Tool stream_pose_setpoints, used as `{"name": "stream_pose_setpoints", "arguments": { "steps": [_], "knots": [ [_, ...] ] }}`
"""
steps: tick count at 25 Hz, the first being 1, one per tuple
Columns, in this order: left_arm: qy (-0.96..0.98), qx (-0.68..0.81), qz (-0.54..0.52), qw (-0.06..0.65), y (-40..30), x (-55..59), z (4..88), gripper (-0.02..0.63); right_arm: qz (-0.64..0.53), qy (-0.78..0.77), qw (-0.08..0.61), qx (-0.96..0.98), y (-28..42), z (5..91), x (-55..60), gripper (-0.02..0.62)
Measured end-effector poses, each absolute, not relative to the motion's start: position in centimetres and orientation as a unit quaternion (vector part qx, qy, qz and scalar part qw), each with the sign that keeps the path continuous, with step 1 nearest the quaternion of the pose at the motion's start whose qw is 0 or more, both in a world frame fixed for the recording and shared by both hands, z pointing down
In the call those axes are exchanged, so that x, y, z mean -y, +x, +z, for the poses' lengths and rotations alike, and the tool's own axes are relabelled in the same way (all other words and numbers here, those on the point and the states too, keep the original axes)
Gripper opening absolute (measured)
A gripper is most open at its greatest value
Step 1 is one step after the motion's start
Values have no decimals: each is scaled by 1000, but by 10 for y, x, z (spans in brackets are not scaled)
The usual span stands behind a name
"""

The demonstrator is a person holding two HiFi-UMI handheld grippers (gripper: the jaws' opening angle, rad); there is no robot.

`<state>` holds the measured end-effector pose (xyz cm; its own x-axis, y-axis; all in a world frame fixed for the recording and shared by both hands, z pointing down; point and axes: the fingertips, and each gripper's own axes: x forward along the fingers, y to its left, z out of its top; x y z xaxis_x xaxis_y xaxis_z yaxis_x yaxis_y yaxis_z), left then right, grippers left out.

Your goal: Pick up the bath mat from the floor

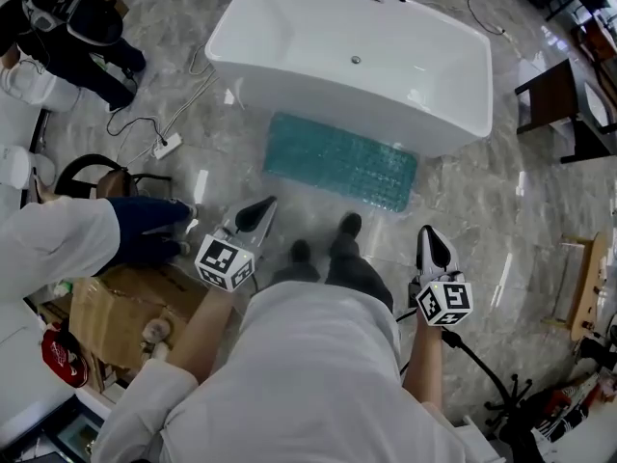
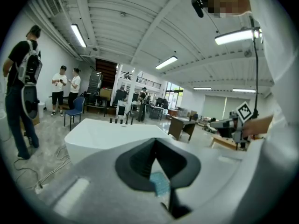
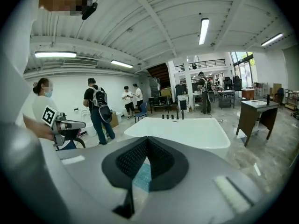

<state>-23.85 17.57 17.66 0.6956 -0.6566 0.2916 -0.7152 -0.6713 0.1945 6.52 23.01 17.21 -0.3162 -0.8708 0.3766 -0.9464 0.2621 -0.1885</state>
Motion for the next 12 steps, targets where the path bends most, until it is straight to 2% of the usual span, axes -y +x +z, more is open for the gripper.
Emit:
{"name": "stream_pose_setpoints", "arguments": {
  "steps": [12],
  "knots": [
    [889,417,104,158,-160,-87,190,0,188,528,108,821,138,193,-117,5]
  ]
}}
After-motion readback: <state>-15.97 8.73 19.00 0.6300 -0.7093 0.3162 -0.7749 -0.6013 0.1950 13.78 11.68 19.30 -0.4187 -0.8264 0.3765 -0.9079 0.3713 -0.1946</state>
